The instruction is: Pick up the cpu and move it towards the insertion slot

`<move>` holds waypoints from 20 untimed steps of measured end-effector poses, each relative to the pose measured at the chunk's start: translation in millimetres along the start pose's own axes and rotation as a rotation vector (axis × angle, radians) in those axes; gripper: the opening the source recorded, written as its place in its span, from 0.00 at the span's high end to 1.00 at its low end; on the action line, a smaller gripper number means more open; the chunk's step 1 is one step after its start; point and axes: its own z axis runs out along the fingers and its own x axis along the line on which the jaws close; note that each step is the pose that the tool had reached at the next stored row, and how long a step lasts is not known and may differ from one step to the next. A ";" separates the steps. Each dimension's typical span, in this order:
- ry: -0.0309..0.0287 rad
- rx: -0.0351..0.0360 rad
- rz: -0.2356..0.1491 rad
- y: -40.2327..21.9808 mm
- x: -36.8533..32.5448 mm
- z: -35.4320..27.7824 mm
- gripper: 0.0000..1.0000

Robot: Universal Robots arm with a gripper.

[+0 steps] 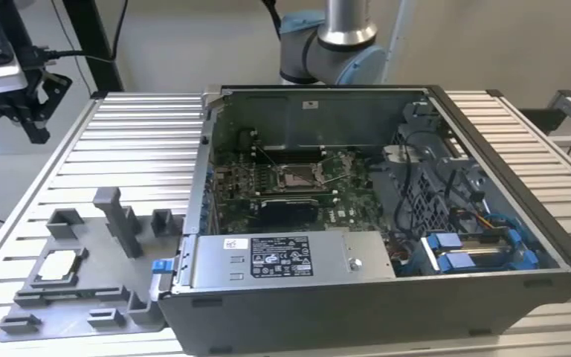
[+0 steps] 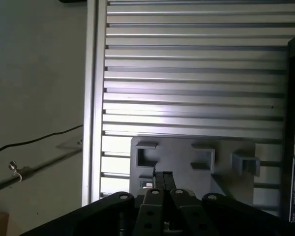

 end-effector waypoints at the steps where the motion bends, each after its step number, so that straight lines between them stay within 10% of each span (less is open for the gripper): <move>1: -0.0129 0.0004 -0.001 -0.3 1.5 0.3 1.00; 4: -0.0288 0.0032 -0.002 -2.0 6.5 1.0 1.00; 20: -0.0284 0.0274 -0.001 -26.7 13.2 2.5 1.00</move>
